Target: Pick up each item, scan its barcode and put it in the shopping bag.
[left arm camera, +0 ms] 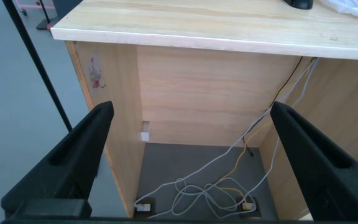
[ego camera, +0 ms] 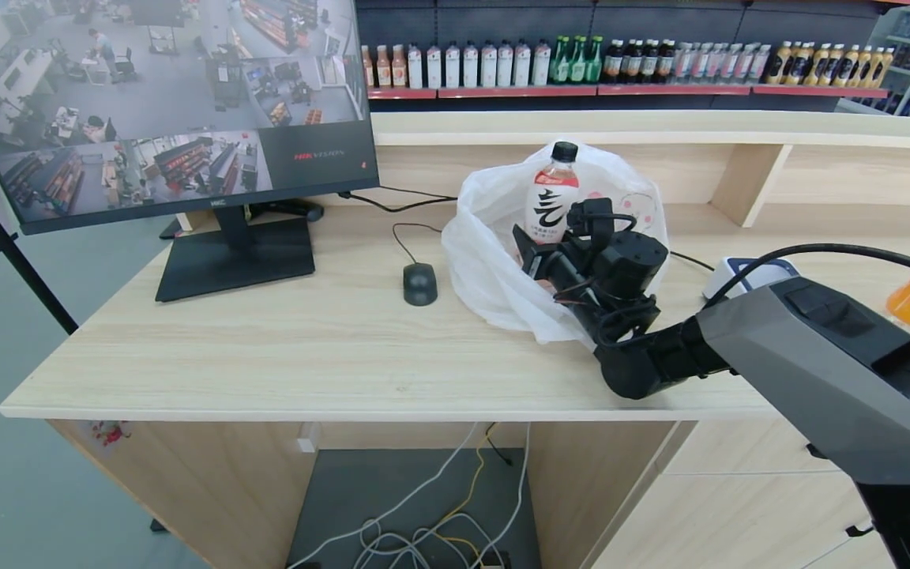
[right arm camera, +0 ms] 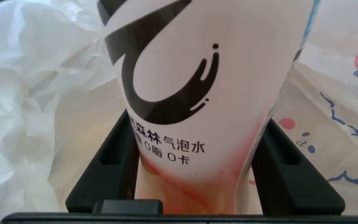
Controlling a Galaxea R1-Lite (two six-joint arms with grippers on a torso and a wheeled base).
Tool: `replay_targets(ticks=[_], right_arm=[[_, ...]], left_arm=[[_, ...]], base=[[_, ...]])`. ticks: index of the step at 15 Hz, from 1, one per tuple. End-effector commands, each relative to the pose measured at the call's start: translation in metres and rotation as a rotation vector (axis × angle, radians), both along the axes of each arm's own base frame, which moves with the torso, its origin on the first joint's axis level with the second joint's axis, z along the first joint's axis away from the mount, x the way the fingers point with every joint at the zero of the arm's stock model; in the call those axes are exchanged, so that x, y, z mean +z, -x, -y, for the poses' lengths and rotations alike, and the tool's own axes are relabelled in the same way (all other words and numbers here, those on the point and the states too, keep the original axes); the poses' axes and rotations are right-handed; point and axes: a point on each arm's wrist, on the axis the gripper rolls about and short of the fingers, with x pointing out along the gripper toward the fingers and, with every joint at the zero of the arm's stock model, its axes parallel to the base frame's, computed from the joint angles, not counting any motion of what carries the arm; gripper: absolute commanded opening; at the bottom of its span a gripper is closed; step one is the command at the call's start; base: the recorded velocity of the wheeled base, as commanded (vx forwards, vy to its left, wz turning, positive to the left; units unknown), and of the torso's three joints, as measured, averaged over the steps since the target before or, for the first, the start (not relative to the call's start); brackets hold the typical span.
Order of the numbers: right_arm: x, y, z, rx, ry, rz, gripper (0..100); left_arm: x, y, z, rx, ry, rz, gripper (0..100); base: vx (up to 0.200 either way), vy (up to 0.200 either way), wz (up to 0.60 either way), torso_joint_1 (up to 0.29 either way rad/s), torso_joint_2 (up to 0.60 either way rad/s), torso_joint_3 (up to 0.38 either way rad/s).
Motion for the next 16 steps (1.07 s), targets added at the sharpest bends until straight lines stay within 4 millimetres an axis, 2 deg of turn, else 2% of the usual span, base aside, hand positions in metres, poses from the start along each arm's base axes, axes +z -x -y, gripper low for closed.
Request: replay_targets(ticks=[1, 16], right_arm=[[-0.0013, 0.0024, -0.0007, 0.003, 0.005, -0.01, 0], [-0.0017, 0.0043, -0.0048, -0.019, 0.104, 0.023, 0]], left_arm=[[0.0, 0.0, 0.0, 0.0, 0.0, 0.0, 100], [0.0001, 0.0, 0.0, 0.0, 0.0, 0.002, 100]], base=[[0.0, 0.0, 0.0, 0.0, 0.0, 0.0], [0.0, 0.0, 0.0, 0.0, 0.0, 0.0]])
